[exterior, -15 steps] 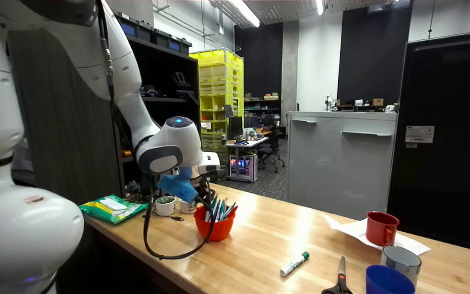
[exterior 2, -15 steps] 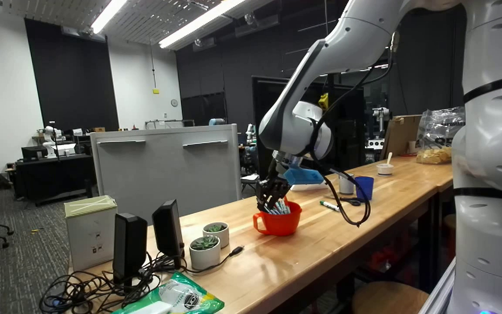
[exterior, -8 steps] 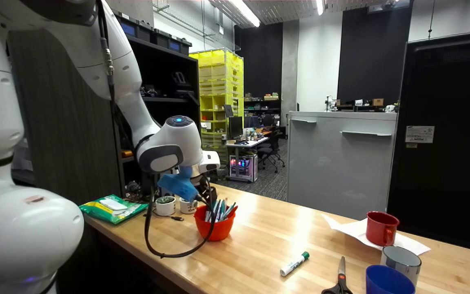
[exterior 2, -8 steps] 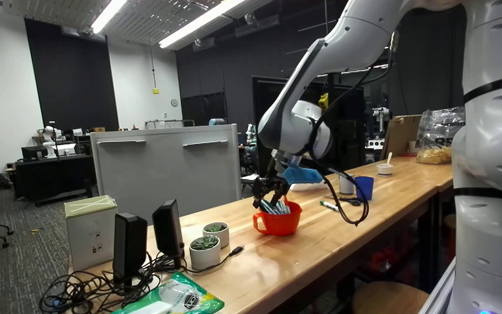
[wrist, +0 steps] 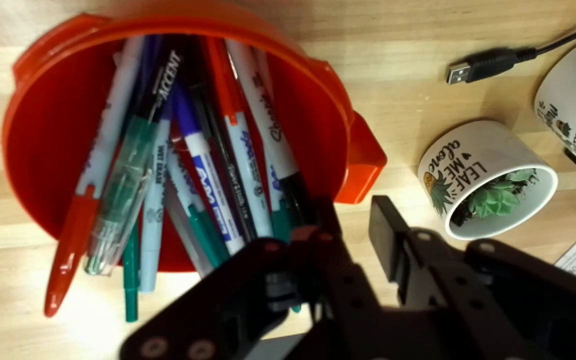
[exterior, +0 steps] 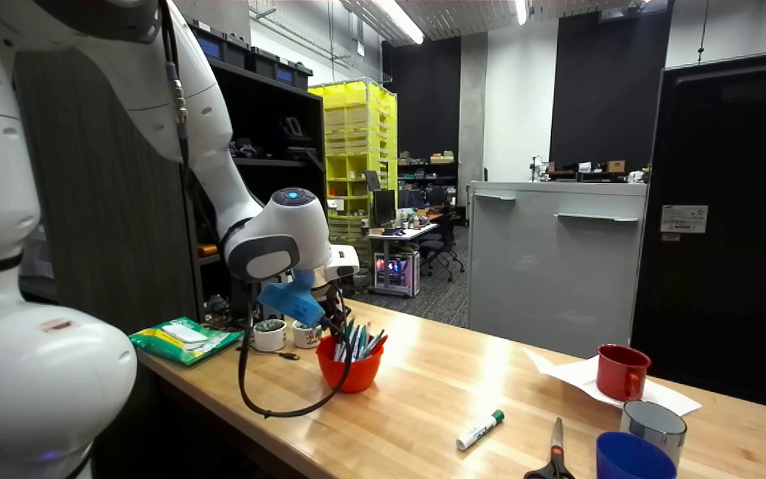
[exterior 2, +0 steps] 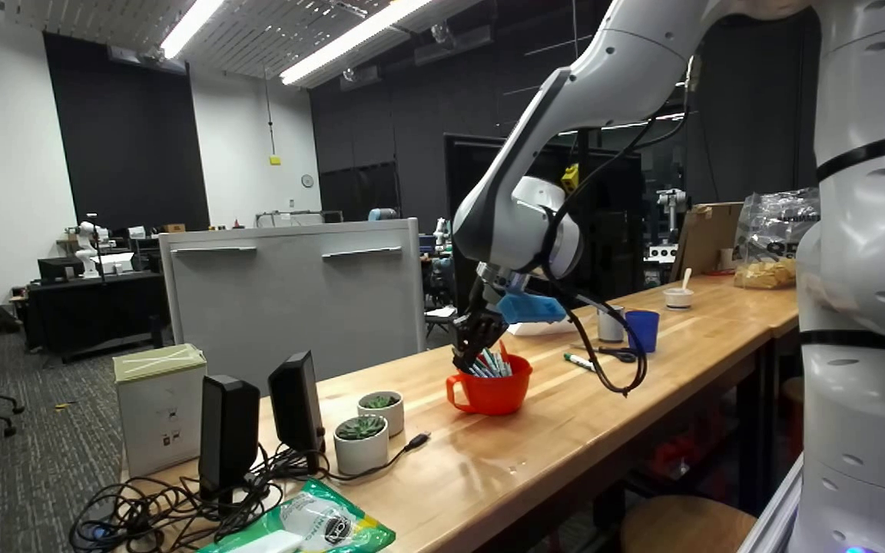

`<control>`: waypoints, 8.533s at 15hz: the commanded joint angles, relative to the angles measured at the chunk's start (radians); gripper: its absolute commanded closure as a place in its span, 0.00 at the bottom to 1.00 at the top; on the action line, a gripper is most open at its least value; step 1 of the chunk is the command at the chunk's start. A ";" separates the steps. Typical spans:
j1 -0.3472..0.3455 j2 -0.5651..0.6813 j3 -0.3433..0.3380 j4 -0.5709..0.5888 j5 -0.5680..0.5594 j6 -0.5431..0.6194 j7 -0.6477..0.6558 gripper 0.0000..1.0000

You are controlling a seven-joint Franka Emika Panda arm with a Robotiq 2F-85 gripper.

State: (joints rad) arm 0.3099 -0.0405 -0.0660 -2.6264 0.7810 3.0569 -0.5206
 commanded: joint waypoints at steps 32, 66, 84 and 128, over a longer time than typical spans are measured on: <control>-0.006 0.061 -0.017 0.047 -0.014 0.006 -0.023 0.00; -0.018 0.071 -0.041 0.077 0.011 -0.025 -0.045 0.00; -0.029 0.124 -0.035 0.112 0.047 -0.065 -0.062 0.00; -0.023 0.022 0.009 0.126 0.395 -0.063 -0.399 0.94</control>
State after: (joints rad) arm 0.2799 -0.0002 -0.0635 -2.4881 1.1324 2.9822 -0.8729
